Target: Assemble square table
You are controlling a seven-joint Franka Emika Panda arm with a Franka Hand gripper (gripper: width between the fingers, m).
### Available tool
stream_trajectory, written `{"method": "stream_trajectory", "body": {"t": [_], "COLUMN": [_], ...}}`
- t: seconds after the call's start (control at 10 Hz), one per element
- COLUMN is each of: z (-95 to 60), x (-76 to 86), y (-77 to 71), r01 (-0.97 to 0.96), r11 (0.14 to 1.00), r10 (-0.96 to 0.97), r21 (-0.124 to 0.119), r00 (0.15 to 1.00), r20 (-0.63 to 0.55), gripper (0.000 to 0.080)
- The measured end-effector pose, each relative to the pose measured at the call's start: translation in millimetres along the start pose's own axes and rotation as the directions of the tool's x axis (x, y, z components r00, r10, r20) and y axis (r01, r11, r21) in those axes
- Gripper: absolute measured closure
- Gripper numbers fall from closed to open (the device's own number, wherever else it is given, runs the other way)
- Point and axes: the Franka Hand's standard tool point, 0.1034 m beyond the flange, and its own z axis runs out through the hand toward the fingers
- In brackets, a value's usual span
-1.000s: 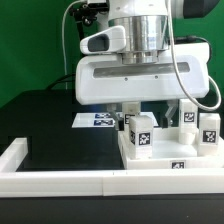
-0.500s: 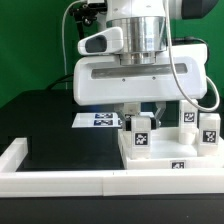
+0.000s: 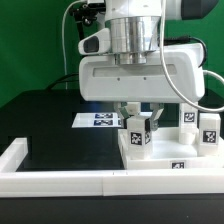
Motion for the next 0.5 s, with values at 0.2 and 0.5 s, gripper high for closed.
{"method": "stream_trajectory", "body": {"t": [0.2, 0.5], "z": [0.1, 0.5], "x": [-0.5, 0.2], "y": [-0.3, -0.5], "r01": [-0.234, -0.491], "r11": [0.972, 0.871], "r10": [0.234, 0.491], "r21": [0.001, -0.015], "r00": [0.972, 0.871], "r20": [0.0, 0.026], "gripper": [0.0508, 0.0508]}}
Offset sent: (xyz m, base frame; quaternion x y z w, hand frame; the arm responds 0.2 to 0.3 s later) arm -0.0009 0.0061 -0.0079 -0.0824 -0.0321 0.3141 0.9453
